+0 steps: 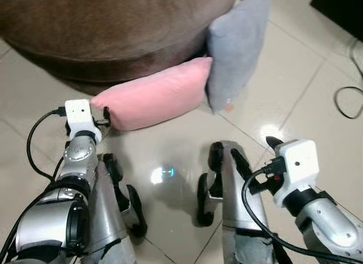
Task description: Move the pillow to the sofa from floor
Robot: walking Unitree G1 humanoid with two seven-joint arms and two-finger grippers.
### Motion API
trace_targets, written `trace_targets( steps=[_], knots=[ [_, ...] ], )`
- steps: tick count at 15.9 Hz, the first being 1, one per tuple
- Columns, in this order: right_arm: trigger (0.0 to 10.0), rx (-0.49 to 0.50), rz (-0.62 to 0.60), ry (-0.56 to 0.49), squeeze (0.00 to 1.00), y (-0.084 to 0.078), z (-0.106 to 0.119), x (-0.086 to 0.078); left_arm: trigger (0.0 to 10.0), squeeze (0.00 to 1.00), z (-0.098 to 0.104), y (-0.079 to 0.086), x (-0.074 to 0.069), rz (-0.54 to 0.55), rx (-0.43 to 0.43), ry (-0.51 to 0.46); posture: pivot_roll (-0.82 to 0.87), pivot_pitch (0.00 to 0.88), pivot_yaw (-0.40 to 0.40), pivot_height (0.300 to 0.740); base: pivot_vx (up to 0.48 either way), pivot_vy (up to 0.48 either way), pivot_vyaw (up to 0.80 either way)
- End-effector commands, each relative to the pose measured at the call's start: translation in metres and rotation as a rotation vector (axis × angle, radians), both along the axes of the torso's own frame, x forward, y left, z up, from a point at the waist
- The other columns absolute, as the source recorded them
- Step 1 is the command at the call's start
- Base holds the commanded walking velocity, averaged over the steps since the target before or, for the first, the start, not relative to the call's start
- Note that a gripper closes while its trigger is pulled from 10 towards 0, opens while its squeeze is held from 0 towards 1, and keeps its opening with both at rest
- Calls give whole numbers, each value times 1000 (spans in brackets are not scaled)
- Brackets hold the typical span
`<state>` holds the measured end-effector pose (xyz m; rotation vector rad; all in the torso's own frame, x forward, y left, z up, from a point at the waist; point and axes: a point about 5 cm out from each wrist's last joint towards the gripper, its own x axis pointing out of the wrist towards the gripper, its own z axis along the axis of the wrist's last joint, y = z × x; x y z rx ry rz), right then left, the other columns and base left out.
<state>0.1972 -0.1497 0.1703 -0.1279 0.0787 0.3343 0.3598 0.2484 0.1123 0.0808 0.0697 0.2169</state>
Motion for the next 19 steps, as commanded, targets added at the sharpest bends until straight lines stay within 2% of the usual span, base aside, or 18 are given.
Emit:
trace_targets(
  steps=[1,3,8,12,13,14,15,17,18,19],
  knots=[
    [10000,-7,-11,32,0,-1,-9,-2,10000,0,-15,-5,-6,-28,24,62,-204,469,-50,432,0,0,0],
    [10000,-10,-12,17,0,-1,-8,0,10000,0,-11,-7,-2,-17,4,51,-212,475,-48,417,0,0,0],
    [10000,-14,-21,5,0,-2,-7,-2,10000,0,-12,-16,0,-63,14,66,-227,479,-45,417,0,0,0],
    [10000,-32,-22,-3,0,-4,-1,-10,10000,0,1,-19,8,-89,-7,36,-280,494,-56,417,0,0,0],
    [10000,-37,-23,-7,0,-5,1,-11,10000,325,3,-18,9,-87,-4,36,-291,498,-58,417,0,0,0],
    [10000,-51,-23,-16,0,-7,4,-13,10000,1000,8,-18,12,-88,-21,26,-318,503,-66,417,0,0,0],
    [10000,-64,-23,-23,0,-8,7,-15,10000,1000,10,-18,14,-88,-4,36,-325,510,-72,417,0,0,0],
    [10000,-88,-23,-48,0,-12,15,-20,10000,1000,11,-19,15,-84,-27,41,-355,511,-83,417,0,0,0],
    [10000,-89,-24,-55,0,-12,19,-21,10000,443,12,-19,16,-78,-26,43,-367,512,-90,417,0,0,0],
    [10000,-93,-22,-59,0,-13,23,-24,10000,0,14,-19,17,-69,-32,40,-388,518,-103,417,0,0,0]
  ],
)
